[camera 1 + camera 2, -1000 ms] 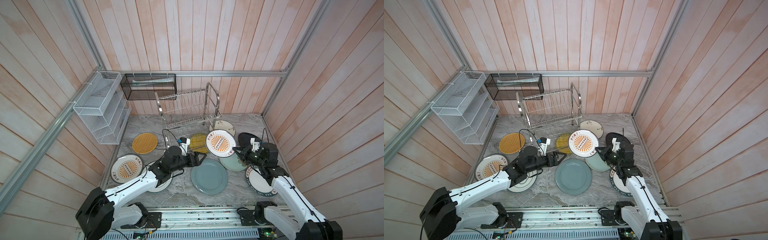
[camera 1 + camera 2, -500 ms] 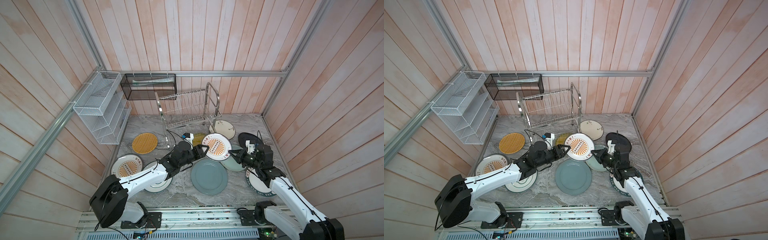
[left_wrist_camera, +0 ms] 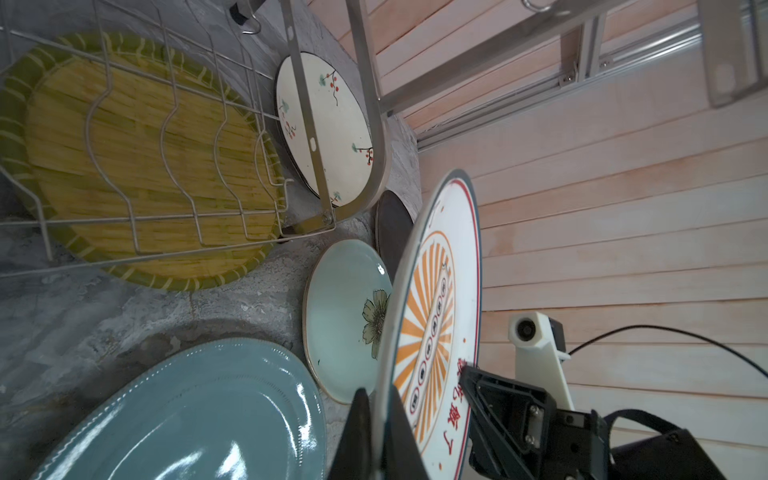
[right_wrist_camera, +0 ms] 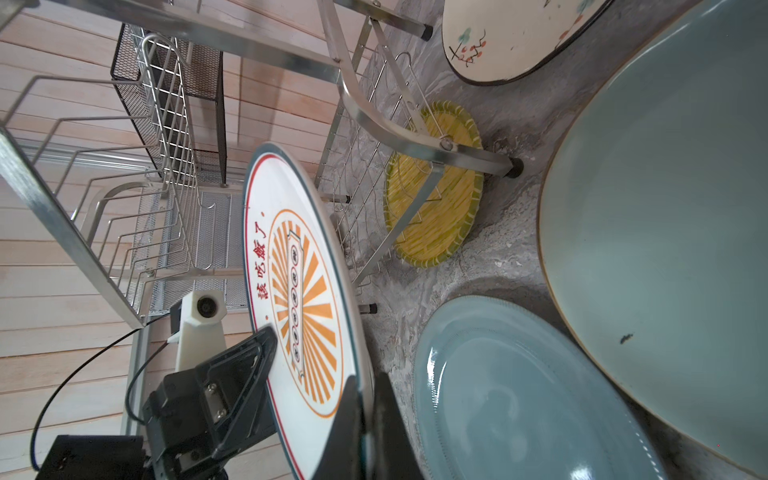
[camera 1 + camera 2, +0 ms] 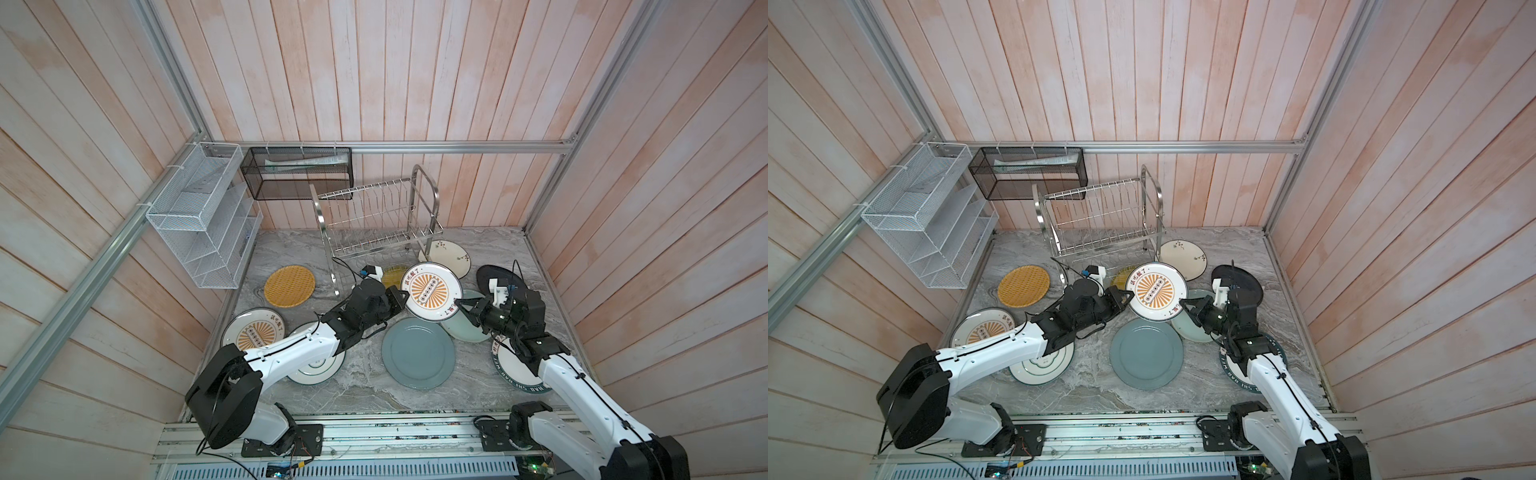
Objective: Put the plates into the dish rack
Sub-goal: 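Grasp the plate rim with the left gripper and open the right gripper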
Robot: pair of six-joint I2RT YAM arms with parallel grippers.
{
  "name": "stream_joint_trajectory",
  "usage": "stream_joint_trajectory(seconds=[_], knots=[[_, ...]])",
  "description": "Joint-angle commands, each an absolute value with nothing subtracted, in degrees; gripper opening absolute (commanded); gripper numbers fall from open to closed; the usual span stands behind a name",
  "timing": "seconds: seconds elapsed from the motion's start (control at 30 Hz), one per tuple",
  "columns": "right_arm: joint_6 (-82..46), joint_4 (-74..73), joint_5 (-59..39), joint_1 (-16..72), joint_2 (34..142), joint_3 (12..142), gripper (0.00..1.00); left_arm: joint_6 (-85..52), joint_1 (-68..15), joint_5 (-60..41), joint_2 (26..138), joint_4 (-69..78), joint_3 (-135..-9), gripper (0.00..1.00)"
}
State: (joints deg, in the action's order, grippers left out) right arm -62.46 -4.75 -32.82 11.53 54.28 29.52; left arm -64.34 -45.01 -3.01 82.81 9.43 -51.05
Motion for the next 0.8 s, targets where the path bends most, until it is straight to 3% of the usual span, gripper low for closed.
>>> stream_joint_trajectory(seconds=[0.0,0.1,0.2,0.27,0.43,0.57,0.77], knots=[[-62.47,-6.50,-33.23,12.45,55.05,30.21,0.00,-64.51,-45.58,-3.96,81.50,11.92,-49.84,0.00],[-60.56,-5.71,-32.58,13.09,55.42,31.07,0.01,-64.43,-45.79,-3.15,78.86,10.89,-48.64,0.00],[-56.98,-3.87,-30.27,13.10,54.92,32.29,0.33,-63.52,-46.20,-2.52,75.99,8.23,-47.84,0.00],[-54.29,-2.85,-28.34,13.10,54.57,34.03,0.49,-62.73,-46.49,-2.12,73.59,5.67,-47.03,0.00],[-48.42,-3.87,-23.92,13.10,55.13,39.57,0.75,-60.69,-47.42,-0.15,66.79,-1.87,-45.20,0.00],[-43.87,-9.82,-14.64,13.10,56.99,38.98,0.94,-58.83,-48.23,3.08,59.59,-10.11,-44.78,0.00],[-31.42,-30.54,-7.71,15.73,64.52,33.35,0.98,-55.46,-48.69,10.51,50.79,-23.52,-47.40,0.00]])
